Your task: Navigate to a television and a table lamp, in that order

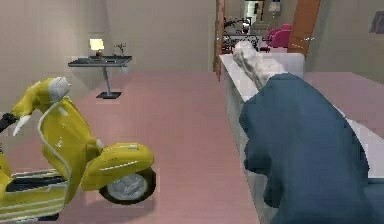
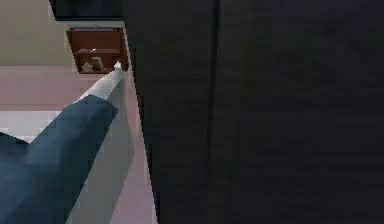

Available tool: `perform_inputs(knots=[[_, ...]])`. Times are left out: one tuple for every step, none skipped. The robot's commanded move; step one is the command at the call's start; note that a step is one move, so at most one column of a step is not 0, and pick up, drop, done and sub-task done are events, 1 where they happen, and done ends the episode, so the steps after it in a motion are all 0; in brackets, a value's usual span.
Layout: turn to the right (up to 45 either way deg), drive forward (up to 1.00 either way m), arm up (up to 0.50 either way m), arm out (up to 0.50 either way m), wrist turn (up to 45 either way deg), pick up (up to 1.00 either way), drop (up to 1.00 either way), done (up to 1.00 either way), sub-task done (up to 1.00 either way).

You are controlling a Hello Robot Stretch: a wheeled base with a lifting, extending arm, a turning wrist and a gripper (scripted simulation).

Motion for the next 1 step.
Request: perform_inputs(knots=[[0.0,1.0,0.0,0.0,0.0,0.0,0.0,0.0,0.0]])
